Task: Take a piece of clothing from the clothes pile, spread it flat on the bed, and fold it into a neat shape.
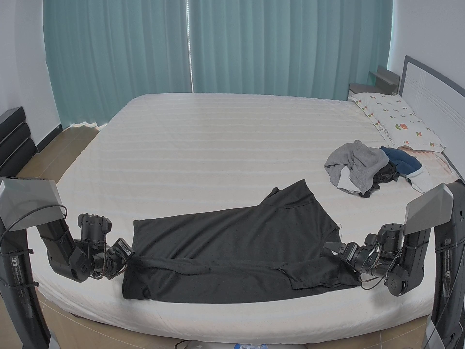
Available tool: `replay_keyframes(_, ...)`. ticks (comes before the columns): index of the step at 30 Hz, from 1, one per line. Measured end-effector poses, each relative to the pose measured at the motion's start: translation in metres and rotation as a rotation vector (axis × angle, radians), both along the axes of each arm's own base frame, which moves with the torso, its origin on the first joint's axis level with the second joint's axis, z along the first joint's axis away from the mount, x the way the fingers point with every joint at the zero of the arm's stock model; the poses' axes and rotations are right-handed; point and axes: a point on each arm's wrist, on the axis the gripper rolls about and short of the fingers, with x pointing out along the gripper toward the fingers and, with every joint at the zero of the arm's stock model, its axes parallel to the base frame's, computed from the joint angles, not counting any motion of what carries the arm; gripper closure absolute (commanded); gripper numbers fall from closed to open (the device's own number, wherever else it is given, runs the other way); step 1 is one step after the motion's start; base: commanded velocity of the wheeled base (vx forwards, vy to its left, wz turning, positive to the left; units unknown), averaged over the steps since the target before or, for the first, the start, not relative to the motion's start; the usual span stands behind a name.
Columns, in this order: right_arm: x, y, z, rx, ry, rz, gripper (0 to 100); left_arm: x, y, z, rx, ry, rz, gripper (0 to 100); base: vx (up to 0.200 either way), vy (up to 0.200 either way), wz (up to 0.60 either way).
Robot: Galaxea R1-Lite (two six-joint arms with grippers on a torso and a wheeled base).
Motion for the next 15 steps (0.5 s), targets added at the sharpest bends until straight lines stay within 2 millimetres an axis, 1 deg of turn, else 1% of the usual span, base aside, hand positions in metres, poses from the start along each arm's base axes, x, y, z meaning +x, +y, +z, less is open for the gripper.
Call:
replay_keyframes(5, -0.0011, 0.0005, -0.0052, -0.006, 0.014, 0.004, 0, 0.0001, 0.0000, 0.0000, 0.000, 0.000, 0.000, 100, 0.000, 0.000, 0.00)
replay_keyframes(6, -0.0010, 0.0006, -0.0058, -0.007, 0.015, 0.004, 100, 0.0001, 0.0001, 0.0000, 0.000, 0.000, 0.000, 100, 0.000, 0.000, 0.00)
replay_keyframes(15, -0.0011, -0.0004, -0.0072, -0.007, 0.021, 0.001, 100, 0.0001, 0.0001, 0.0000, 0.000, 0.000, 0.000, 100, 0.000, 0.000, 0.00)
